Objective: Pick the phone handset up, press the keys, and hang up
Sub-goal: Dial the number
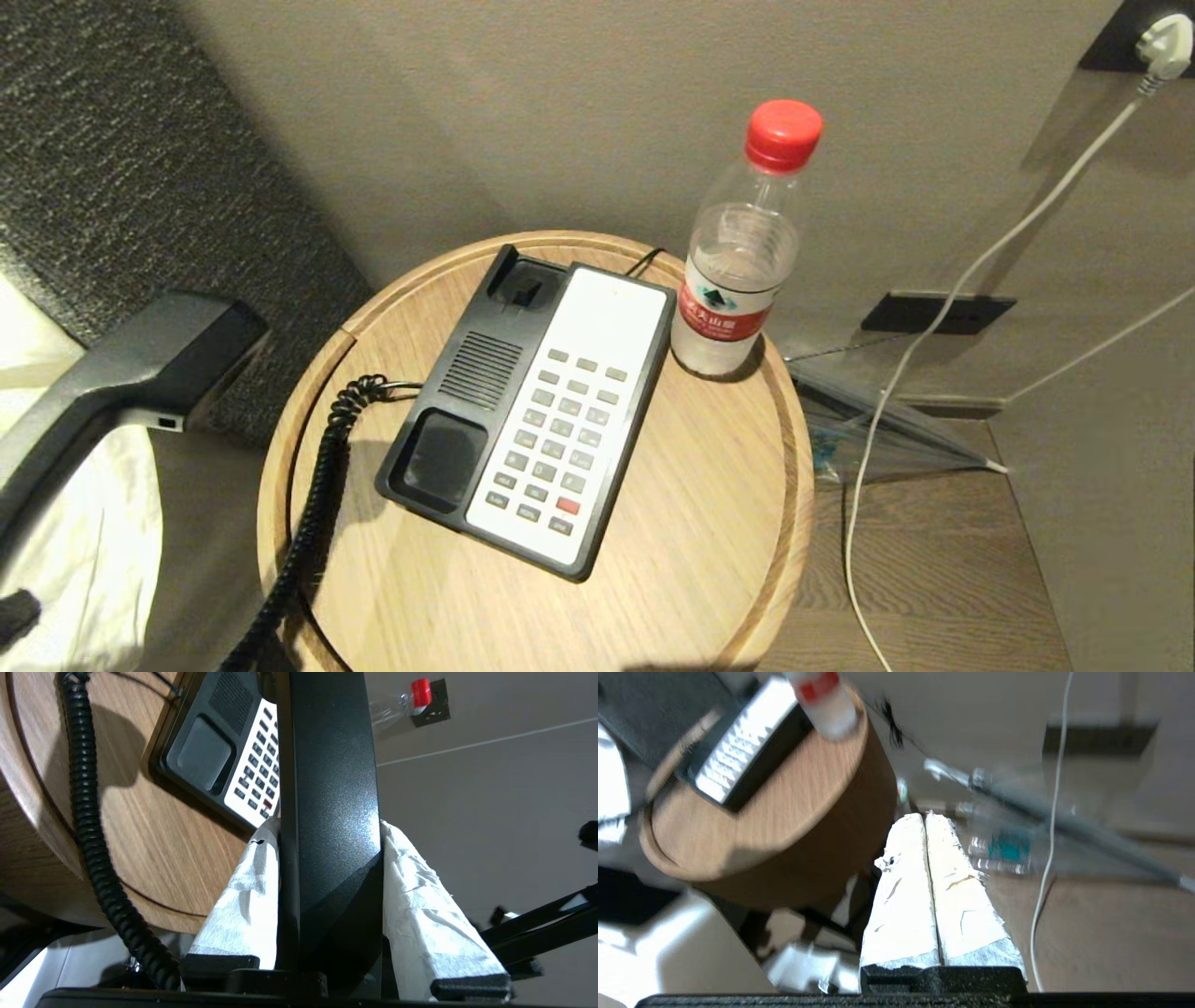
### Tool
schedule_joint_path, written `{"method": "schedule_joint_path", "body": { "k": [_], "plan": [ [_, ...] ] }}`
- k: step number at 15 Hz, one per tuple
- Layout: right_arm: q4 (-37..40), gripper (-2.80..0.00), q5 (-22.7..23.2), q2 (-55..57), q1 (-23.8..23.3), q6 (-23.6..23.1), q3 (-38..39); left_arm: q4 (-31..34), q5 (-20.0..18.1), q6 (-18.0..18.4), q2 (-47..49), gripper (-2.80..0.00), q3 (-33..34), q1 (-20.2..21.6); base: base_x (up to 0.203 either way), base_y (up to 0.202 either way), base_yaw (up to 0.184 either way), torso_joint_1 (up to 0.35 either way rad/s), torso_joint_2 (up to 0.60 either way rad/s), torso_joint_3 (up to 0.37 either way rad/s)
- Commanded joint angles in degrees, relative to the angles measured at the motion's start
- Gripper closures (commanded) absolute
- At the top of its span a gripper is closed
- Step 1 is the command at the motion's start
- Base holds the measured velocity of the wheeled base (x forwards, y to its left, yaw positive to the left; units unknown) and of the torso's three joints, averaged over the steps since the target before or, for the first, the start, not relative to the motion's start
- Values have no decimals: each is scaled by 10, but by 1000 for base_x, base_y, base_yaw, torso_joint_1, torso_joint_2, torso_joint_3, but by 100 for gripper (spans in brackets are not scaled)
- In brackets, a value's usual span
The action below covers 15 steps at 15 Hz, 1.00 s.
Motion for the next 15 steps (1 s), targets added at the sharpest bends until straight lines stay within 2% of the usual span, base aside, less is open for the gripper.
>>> {"method": "schedule_joint_path", "body": {
  "k": [1, 5, 7, 9, 12, 14, 15],
  "plan": [
    [-24, 0, 6, 114, 0, 6, -54, -1, -2, -3, 6, 0, 4, -1, 0, 0, 0, 0, 0, 0],
    [-57, 0, 68, 324, 0, 28, -121, -9, -2, -3, 9, 0, 9, -1, 0, 0, 0, 0, 0, 0],
    [-66, 0, 127, 407, 7, 49, -135, -21, -3, -3, 15, 0, 8, 0, 0, 0, 0, 0, 0, 0],
    [-72, 0, 156, 455, 48, 89, -161, -30, -3, -2, 28, 0, 9, 0, 0, 0, 0, 0, 0, 0],
    [-88, 0, 164, 500, 125, 146, -200, -33, -3, -2, 31, 0, 14, -1, 0, 0, 0, 0, 0, 0],
    [-119, 0, 146, 539, 169, 176, -220, -33, -3, -2, 31, 0, 14, -1, 0, 0, 0, 0, 0, 0],
    [-130, 0, 136, 544, 176, 186, -226, -33, -3, -2, 31, 0, 14, -1, 0, 0, 0, 0, 0, 0]
  ]
}}
